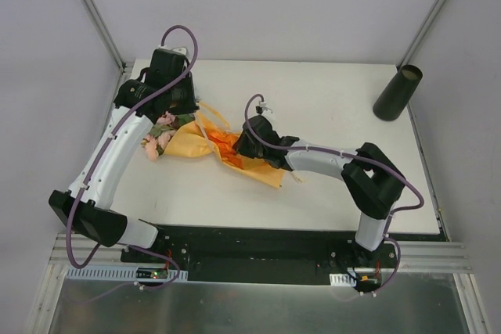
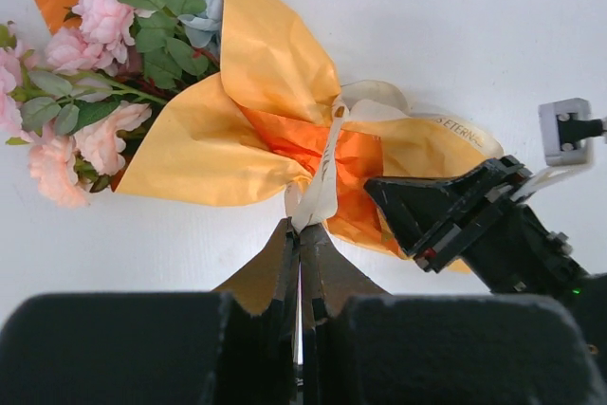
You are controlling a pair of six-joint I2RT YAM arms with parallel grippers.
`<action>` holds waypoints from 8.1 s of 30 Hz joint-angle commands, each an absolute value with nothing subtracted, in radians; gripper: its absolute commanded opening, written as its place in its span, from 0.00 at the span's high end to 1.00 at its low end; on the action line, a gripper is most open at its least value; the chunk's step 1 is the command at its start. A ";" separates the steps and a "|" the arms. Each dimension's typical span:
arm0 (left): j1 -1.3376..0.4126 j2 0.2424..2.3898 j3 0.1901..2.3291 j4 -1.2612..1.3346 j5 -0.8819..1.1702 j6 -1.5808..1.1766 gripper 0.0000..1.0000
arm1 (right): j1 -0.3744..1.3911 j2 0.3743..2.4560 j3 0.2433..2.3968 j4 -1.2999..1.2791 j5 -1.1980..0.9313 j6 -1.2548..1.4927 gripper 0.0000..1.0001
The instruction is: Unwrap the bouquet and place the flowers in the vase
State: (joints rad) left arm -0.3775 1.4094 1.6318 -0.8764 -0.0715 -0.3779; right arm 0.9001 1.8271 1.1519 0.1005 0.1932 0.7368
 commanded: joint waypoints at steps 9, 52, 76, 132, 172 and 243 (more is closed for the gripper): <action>-0.365 1.322 1.591 -0.896 -0.002 -0.370 1.00 | 0.894 1.611 1.098 0.424 0.106 0.344 0.56; -0.356 1.315 1.546 -0.896 0.025 -0.394 0.86 | 0.923 1.904 1.235 0.838 -0.255 -0.094 1.00; -0.100 1.428 1.258 -0.667 0.301 -0.606 0.71 | 0.945 1.792 1.259 0.741 -0.206 0.110 1.00; -0.100 1.755 1.101 -0.494 0.106 -0.660 0.77 | 0.841 1.272 1.265 0.273 0.138 0.330 1.00; -0.100 1.784 1.131 -0.509 0.095 -0.655 0.73 | 0.841 0.896 1.440 -0.034 0.330 0.209 1.00; -0.100 0.989 1.023 -0.612 -0.061 -0.384 0.01 | 0.150 1.705 2.190 0.406 0.026 -0.055 1.00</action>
